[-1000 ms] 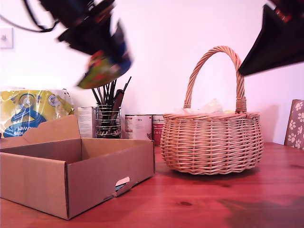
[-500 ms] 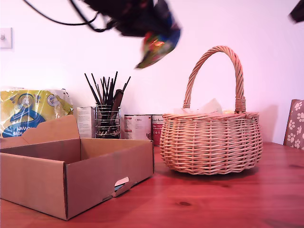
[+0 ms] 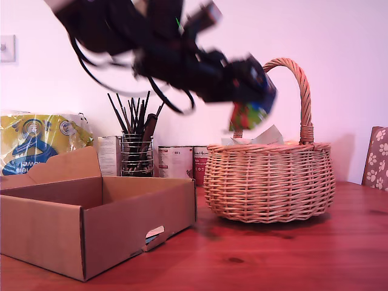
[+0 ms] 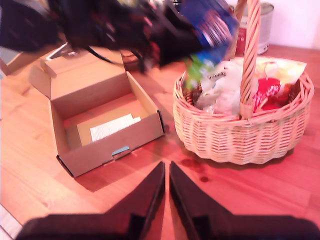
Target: Move the bags of Easter eggs from the cardboard box on the left into the woven basket on the right side.
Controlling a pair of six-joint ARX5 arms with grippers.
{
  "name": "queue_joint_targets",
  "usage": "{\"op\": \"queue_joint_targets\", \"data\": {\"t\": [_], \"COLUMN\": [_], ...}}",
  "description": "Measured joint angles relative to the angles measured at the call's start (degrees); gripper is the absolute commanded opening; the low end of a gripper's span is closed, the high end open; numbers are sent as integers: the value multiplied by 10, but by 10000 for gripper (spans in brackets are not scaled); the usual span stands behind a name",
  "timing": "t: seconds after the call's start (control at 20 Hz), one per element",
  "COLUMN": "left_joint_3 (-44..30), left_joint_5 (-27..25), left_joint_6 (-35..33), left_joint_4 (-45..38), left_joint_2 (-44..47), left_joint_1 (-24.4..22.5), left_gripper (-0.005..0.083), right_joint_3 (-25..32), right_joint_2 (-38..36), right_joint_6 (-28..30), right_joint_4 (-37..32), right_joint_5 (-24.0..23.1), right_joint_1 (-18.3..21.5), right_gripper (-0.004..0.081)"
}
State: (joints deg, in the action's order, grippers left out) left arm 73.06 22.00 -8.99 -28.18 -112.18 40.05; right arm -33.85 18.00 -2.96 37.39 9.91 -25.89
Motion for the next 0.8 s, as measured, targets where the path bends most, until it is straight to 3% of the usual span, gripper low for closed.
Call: {"op": "queue_joint_targets", "data": {"t": [0.4, 0.45, 0.6, 0.8], "left_joint_3": [3, 4, 18, 37], "left_joint_5": [-14, -17, -21, -25], "left_joint_6": [-1, -1, -1, -2], "left_joint_4": [4, 6, 38, 130], "left_joint_2": [-64, -64, -64, -41], "left_joint_1": [13, 14, 14, 14], "left_gripper": [139, 189, 531, 551], "right_joint_3": [0, 0, 0, 0], "right_joint_2": [0, 0, 0, 0], "right_joint_6": [0, 0, 0, 0], "right_joint_4": [0, 0, 0, 0], "right_joint_5": [0, 0, 0, 0], "right_joint_1": [0, 0, 0, 0], "right_gripper": [-11, -11, -11, -11]}}
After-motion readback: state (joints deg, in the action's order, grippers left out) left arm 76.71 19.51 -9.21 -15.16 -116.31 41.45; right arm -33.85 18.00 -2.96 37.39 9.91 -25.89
